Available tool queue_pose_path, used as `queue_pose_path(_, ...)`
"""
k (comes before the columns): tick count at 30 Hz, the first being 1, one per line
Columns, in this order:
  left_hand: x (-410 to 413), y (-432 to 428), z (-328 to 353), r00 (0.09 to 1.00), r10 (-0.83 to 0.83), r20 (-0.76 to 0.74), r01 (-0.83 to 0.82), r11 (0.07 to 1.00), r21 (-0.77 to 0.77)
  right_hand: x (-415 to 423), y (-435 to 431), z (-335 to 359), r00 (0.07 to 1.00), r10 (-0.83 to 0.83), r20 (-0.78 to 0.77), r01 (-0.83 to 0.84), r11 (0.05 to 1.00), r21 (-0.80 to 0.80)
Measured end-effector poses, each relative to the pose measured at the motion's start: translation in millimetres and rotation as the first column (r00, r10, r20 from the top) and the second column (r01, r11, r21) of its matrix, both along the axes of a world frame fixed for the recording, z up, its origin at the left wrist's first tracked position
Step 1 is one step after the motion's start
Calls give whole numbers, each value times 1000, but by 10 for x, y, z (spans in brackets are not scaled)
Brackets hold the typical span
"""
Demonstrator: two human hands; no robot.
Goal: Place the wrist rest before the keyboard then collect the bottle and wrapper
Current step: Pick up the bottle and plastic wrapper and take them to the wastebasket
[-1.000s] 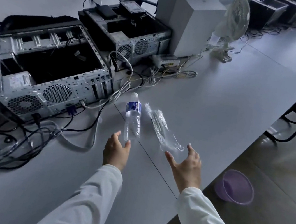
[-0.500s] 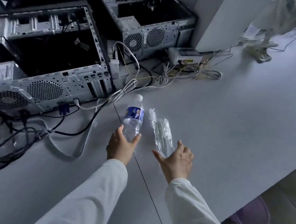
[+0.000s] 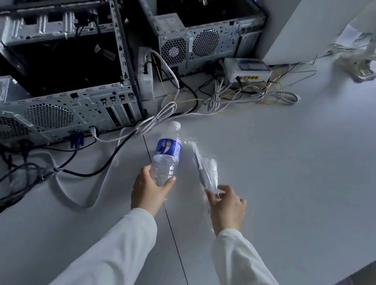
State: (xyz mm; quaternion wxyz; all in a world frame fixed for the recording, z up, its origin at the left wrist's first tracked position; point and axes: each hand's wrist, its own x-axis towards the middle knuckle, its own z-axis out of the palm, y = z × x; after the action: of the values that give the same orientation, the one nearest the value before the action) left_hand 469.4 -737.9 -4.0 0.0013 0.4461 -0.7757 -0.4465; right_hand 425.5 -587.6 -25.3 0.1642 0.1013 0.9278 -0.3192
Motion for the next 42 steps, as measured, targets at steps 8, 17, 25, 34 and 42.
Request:
queue_pose_path(8, 96, 73, 97, 1000, -5, -26, 10, 981, 192, 82, 188, 153, 950, -267, 160, 305, 903, -304)
queue_pose_path(17, 339, 323, 304, 989, -137, -57, 148, 934, 325, 544, 549, 371, 880, -453, 145, 467, 762, -449)
queue_pose_path(25, 508, 965, 497, 948, -306, -86, 317, 882, 349, 981, 1181, 556, 776, -616, 134, 598, 653, -464)
queue_pose_path(34, 520, 2448, 620, 829, -545, -124, 554, 771, 314, 1338, 2566, 759, 618, -779, 107, 717, 503, -484)
queue_pose_path(42, 596, 3980, 547, 692, -711, -123, 703, 625, 339, 1780, 4088, 584, 449, -883, 135, 824, 351, -445)
